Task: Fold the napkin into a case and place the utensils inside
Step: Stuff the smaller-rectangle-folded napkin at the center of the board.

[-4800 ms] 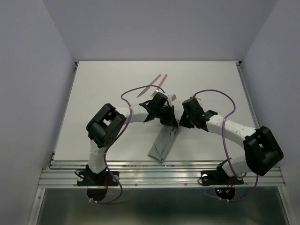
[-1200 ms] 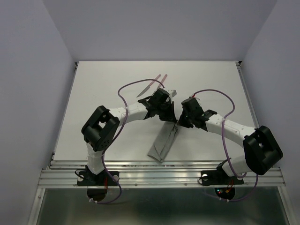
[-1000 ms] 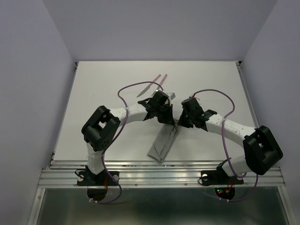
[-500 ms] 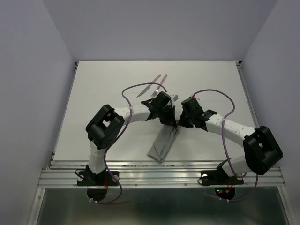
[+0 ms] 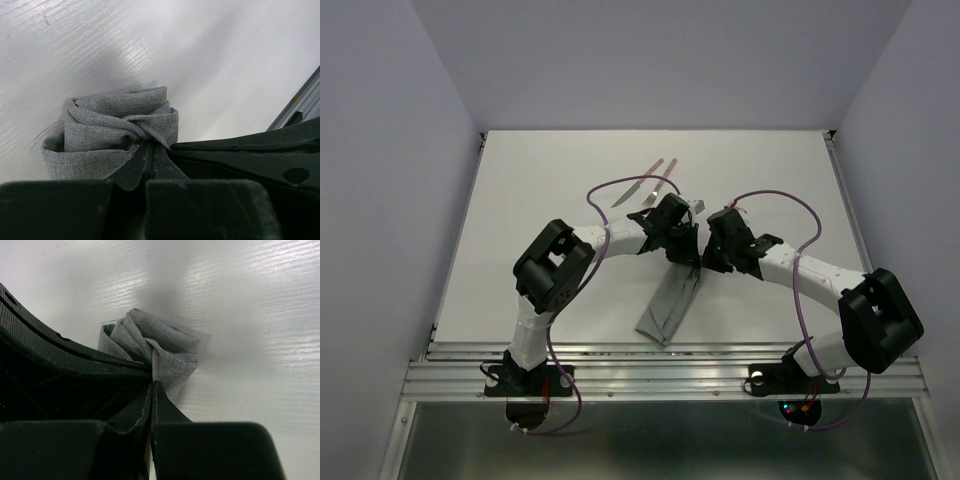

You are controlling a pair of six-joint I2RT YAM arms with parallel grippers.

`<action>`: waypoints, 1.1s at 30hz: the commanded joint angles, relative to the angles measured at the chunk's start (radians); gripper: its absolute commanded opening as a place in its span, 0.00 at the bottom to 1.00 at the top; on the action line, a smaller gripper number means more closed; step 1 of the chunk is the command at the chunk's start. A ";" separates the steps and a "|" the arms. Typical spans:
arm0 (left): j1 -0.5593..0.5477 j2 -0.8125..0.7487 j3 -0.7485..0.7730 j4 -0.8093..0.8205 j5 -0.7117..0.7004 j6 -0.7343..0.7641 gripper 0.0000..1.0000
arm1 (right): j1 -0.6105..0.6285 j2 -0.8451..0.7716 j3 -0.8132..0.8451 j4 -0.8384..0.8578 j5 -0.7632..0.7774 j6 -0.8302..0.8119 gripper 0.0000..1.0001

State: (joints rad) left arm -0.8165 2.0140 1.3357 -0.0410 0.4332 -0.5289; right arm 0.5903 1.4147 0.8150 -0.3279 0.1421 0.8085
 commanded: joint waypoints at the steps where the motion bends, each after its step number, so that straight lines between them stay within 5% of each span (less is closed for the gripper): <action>1: -0.004 -0.008 0.042 0.062 0.027 -0.006 0.00 | 0.008 -0.011 0.024 0.046 -0.012 0.003 0.01; 18: -0.023 0.014 0.031 0.087 0.029 -0.036 0.00 | 0.008 -0.005 0.012 0.055 -0.018 0.009 0.01; 33: -0.023 -0.149 0.031 -0.125 0.055 0.122 0.00 | 0.008 0.013 0.006 0.041 0.016 0.029 0.01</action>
State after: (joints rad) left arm -0.8234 1.9820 1.3376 -0.1307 0.4461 -0.4816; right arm 0.5907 1.4166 0.8146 -0.3283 0.1429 0.8211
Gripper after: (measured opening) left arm 0.040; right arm 0.014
